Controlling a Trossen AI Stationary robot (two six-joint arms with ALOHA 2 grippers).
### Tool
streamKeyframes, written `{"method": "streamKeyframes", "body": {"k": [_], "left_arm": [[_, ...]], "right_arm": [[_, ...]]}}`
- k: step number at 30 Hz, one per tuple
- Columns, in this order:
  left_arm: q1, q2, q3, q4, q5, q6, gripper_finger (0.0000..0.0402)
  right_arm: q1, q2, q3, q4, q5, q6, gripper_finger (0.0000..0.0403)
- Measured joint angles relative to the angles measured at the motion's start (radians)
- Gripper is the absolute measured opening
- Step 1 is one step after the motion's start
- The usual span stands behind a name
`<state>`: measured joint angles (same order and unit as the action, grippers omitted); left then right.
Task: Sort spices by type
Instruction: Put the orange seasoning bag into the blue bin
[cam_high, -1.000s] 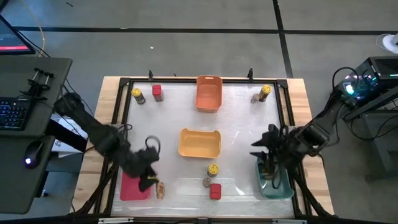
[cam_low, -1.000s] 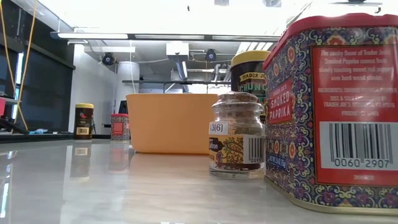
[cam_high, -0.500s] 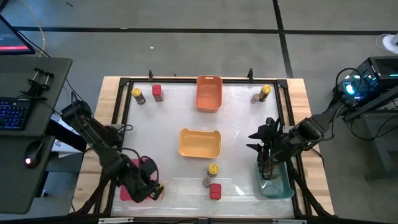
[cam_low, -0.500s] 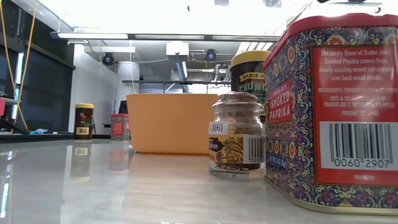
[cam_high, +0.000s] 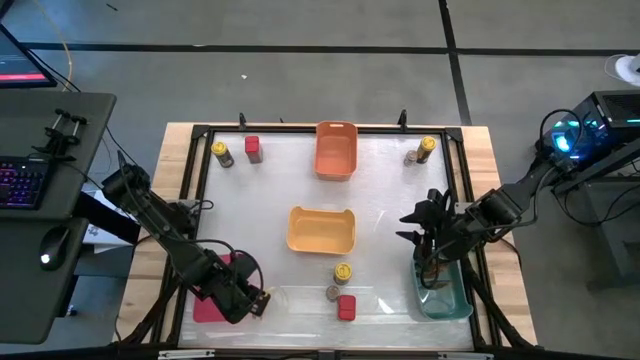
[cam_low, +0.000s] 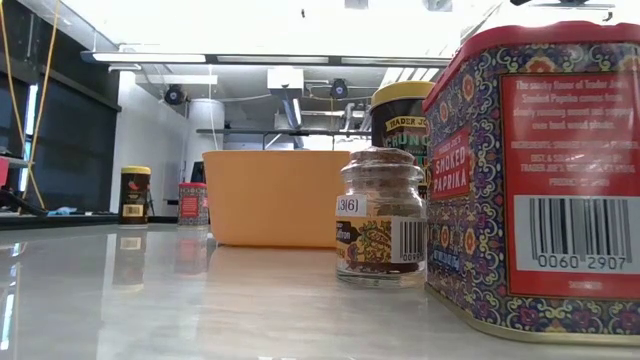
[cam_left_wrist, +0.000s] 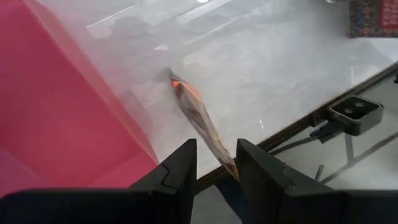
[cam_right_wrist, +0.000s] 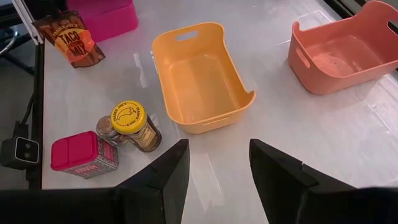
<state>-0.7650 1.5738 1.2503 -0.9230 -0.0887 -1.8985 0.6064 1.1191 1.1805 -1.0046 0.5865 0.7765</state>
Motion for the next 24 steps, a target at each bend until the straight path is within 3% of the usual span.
{"method": "streamKeyframes", "body": {"k": [19, 22, 24], "left_arm": [[0.003, 0.067, -0.014, 0.061, 0.042, -0.037, 0.0099], [0.006, 0.067, -0.014, 0.053, 0.016, -0.017, 0.0082], [0.006, 0.067, -0.014, 0.053, 0.002, 0.023, 0.0050]], "right_arm": [[0.000, 0.000, 0.000, -0.001, 0.000, -0.048, 0.0163], [0.000, 0.000, 0.000, 0.000, 0.001, -0.052, 0.0163], [0.000, 0.000, 0.000, 0.000, 0.000, -0.052, 0.0163]]}}
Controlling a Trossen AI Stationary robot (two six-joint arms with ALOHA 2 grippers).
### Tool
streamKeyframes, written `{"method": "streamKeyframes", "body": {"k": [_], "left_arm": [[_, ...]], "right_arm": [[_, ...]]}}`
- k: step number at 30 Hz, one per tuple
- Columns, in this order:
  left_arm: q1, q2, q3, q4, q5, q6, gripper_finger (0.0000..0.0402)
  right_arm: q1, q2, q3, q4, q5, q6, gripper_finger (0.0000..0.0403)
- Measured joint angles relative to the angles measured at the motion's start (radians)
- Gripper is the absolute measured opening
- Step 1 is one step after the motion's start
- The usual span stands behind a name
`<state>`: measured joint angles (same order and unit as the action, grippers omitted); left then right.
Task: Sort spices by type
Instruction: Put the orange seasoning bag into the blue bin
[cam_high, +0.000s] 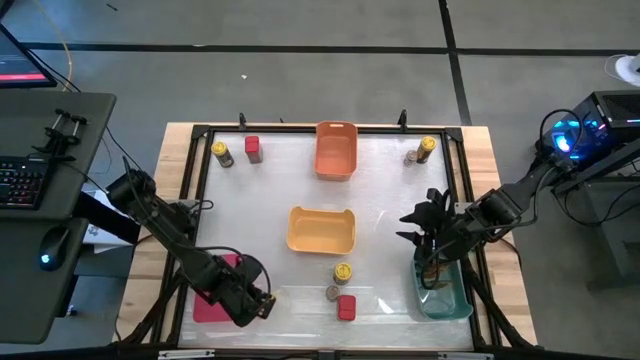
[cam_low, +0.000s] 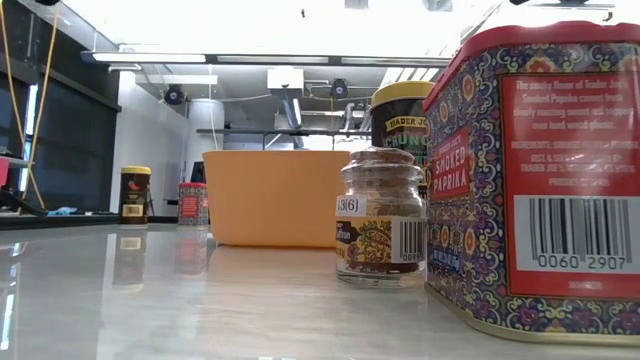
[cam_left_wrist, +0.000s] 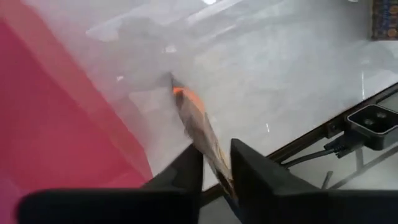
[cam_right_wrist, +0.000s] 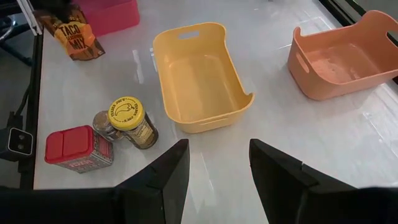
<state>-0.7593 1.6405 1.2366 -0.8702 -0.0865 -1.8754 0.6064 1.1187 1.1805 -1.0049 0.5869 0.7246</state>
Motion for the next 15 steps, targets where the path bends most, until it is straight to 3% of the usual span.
{"method": "streamKeyframes", "body": {"k": [2, 7, 10, 15], "left_arm": [[0.002, 0.000, 0.000, 0.000, -0.012, 0.047, 0.0015], [0.041, -0.037, 0.016, -0.071, -0.028, 0.218, 0.0002], [0.099, -0.104, 0.063, -0.143, -0.059, 0.382, 0.0001], [0.252, -0.184, 0.175, -0.174, -0.115, 0.737, 0.0000]], "right_arm": [[0.000, 0.000, 0.000, 0.001, -0.002, 0.000, 0.0163], [0.000, 0.000, 0.000, 0.051, -0.098, 0.000, 0.0163], [0.002, 0.000, 0.009, 0.096, -0.158, -0.001, 0.0163], [0.013, 0.000, 0.054, 0.157, -0.168, -0.001, 0.0154]]}}
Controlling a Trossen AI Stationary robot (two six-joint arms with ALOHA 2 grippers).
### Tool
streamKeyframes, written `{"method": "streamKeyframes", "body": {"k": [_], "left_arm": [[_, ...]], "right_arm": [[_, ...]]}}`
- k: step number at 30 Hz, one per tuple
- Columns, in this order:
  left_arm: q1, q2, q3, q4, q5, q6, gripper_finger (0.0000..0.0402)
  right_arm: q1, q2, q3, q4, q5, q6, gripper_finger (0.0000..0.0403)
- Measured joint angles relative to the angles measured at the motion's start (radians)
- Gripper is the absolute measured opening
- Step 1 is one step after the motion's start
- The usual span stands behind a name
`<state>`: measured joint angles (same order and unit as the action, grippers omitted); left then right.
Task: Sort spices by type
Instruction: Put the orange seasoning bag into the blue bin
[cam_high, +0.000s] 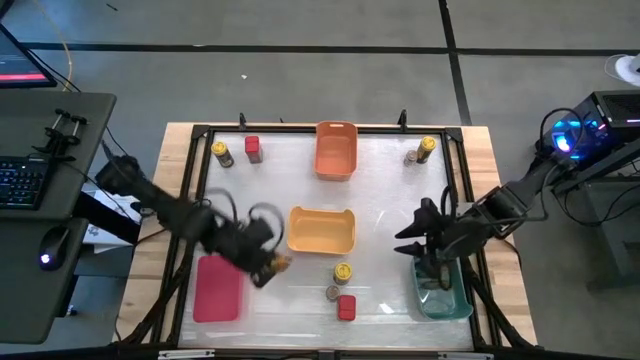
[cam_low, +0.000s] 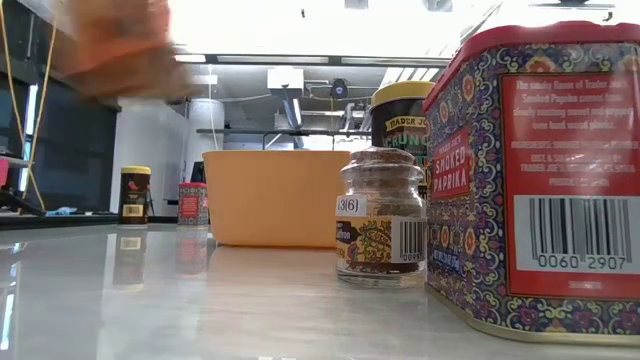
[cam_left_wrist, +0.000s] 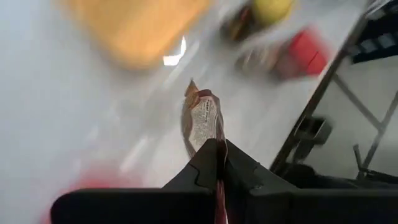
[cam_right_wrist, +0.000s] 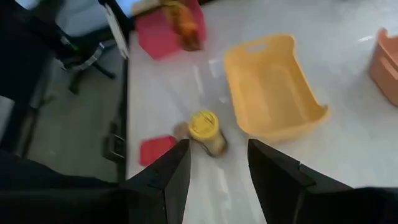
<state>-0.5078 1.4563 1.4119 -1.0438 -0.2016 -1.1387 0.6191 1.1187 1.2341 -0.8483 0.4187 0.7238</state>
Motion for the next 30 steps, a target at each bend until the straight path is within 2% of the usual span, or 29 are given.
{"method": "streamKeyframes", "body": {"k": [6, 14, 19, 22, 30], "left_arm": [[0.187, 0.090, 0.172, 0.015, 0.013, 0.403, 0.0000], [0.310, 0.331, 0.416, 0.193, 0.116, 0.784, 0.0000], [0.343, 0.480, 0.552, 0.258, 0.209, 0.924, 0.0000], [0.349, 0.554, 0.599, 0.261, 0.224, 0.991, 0.0000], [0.352, 0.688, 0.604, 0.269, 0.225, 1.020, 0.0000]], "right_arm": [[0.006, 0.000, 0.065, 0.033, -0.001, 0.017, 0.0143], [0.006, 0.000, 0.162, 0.041, 0.015, 0.010, 0.0142], [0.006, 0.000, 0.221, 0.037, 0.141, -0.052, 0.0142], [0.006, -0.001, 0.241, 0.038, 0.208, -0.079, 0.0142], [0.004, 0.000, 0.244, 0.037, 0.264, -0.069, 0.0142]]}}
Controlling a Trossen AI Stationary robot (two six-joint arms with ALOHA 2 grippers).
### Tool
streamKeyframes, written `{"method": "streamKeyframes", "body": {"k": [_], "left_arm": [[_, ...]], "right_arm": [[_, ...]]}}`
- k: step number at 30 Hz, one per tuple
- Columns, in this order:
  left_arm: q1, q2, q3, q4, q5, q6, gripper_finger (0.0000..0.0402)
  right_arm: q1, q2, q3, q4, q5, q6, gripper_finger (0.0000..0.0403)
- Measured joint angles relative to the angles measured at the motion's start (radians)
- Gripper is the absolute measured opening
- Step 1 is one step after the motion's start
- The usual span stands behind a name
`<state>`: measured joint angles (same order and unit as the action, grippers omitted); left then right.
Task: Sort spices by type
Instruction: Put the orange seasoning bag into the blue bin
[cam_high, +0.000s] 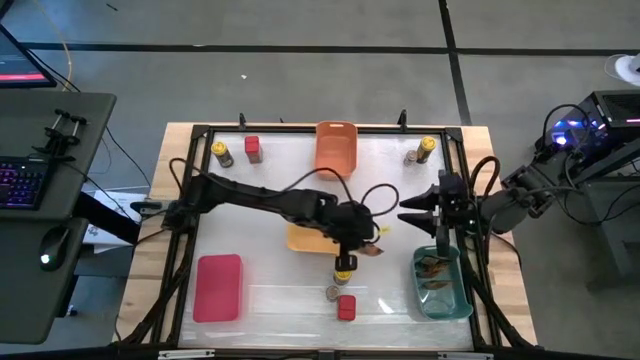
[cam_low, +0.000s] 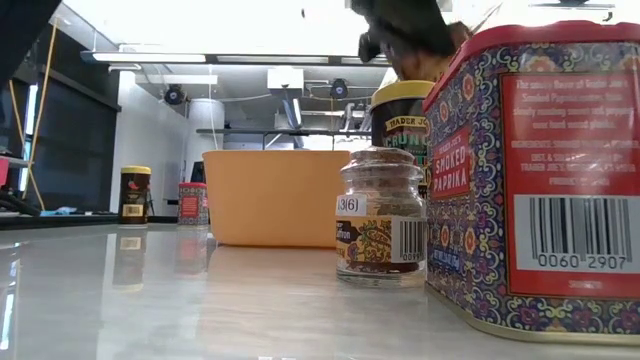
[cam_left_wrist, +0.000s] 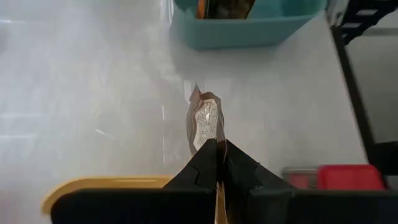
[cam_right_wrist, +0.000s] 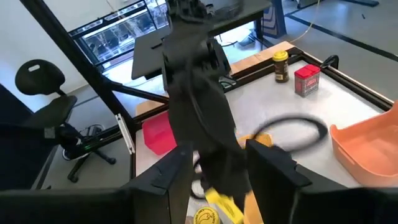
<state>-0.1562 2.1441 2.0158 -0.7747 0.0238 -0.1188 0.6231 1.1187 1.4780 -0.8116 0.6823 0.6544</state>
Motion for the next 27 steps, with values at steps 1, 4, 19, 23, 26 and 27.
{"method": "streamKeyframes", "body": {"k": [1, 4, 19, 23, 26, 27], "left_arm": [[0.000, 0.011, 0.000, 0.007, 0.000, 0.000, 0.0000], [0.000, 0.042, 0.000, 0.029, 0.000, 0.000, 0.0000], [0.015, 0.060, 0.000, 0.038, -0.009, 0.044, 0.0035], [0.014, 0.060, 0.000, 0.038, -0.010, 0.056, 0.0074], [0.016, 0.060, 0.000, 0.040, -0.009, 0.060, 0.0102], [0.018, 0.058, 0.000, 0.039, -0.008, 0.055, 0.0110]], "right_arm": [[0.000, 0.000, 0.000, 0.000, 0.001, 0.000, 0.0142], [0.000, 0.000, 0.000, 0.000, 0.003, 0.000, 0.0142], [-0.002, 0.000, 0.000, -0.013, 0.008, -0.007, 0.0142], [-0.002, 0.000, 0.000, -0.023, 0.009, -0.008, 0.0142], [-0.002, 0.000, 0.000, -0.023, 0.011, -0.008, 0.0142], [-0.002, 0.000, 0.000, -0.023, 0.012, -0.008, 0.0142]]}}
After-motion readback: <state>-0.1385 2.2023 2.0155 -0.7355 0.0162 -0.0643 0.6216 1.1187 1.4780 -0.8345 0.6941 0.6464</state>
